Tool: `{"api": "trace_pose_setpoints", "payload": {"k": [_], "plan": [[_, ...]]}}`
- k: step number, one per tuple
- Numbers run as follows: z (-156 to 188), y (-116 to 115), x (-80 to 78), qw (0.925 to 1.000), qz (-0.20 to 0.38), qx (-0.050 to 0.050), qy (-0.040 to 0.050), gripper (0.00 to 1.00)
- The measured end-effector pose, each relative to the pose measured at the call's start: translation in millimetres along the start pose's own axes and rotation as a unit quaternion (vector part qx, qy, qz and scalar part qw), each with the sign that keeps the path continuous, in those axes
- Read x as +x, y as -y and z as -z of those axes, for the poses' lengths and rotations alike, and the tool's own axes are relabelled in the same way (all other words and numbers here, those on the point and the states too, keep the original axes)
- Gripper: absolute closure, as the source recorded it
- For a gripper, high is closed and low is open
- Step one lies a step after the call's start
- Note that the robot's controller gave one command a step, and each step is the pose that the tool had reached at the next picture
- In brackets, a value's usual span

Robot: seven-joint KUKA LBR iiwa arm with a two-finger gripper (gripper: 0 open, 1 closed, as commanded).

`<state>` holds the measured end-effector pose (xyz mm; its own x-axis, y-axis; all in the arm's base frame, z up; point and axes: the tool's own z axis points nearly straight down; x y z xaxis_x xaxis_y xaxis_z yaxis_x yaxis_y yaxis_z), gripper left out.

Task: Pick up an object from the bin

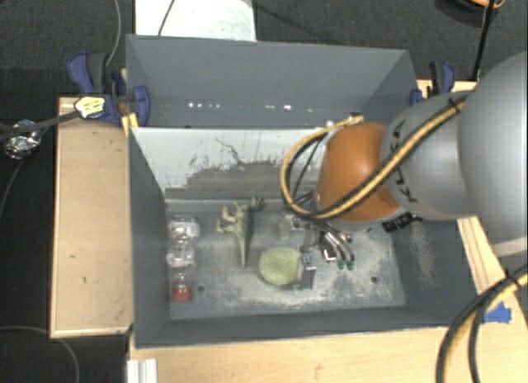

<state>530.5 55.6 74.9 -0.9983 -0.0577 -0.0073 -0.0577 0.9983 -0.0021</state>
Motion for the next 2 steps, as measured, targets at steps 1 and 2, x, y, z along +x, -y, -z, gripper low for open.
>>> {"api": "trace_pose_setpoints", "payload": {"k": [1, 2], "plan": [[-4.6, -3.5, -21.6, 0.9976, 0.07, -0.004, -0.0014, 1.0], [-4.6, -3.5, -21.6, 0.9975, 0.07, -0.004, -0.0014, 0.0]]}}
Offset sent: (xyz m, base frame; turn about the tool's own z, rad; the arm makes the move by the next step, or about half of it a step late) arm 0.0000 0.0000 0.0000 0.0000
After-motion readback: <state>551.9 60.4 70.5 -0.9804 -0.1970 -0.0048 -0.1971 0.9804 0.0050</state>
